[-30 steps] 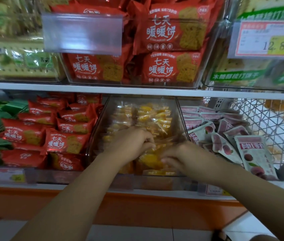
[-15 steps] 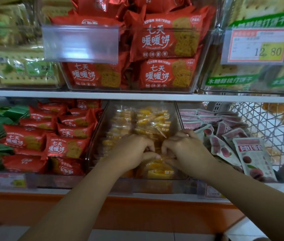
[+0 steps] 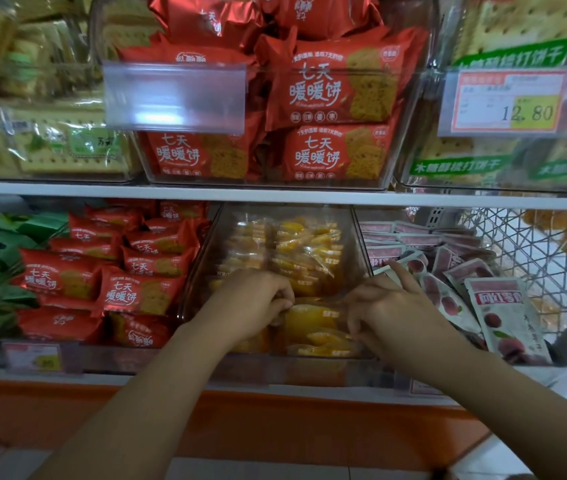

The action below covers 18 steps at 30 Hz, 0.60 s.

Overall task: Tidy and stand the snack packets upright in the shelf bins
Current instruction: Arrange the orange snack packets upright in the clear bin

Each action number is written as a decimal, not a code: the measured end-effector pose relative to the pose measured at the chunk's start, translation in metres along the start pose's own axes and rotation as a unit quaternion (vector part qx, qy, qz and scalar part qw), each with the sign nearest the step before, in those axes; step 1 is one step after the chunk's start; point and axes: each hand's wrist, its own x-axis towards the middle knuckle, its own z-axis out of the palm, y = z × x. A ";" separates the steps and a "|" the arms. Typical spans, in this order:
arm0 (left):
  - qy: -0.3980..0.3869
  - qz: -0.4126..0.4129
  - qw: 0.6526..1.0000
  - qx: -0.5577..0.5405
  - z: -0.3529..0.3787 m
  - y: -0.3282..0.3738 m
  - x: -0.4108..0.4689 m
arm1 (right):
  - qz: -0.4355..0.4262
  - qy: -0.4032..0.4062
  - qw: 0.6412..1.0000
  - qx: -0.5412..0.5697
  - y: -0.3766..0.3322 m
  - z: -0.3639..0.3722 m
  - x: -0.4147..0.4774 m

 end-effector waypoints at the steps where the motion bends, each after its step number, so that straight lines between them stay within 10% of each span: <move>1: 0.006 -0.009 1.000 -0.008 0.001 0.001 0.001 | -0.001 0.002 1.000 -0.010 0.000 0.000 0.000; 9: -0.010 0.016 0.998 -0.061 0.020 0.020 -0.009 | 0.002 0.003 1.000 0.021 0.000 0.009 -0.001; 14: -0.014 0.005 0.998 -0.064 0.002 0.020 -0.023 | 0.016 -0.129 0.990 0.058 0.010 -0.005 -0.004; 18: 0.072 -0.017 0.997 0.007 -0.016 0.010 -0.036 | 0.040 0.015 0.985 0.167 0.020 -0.004 -0.010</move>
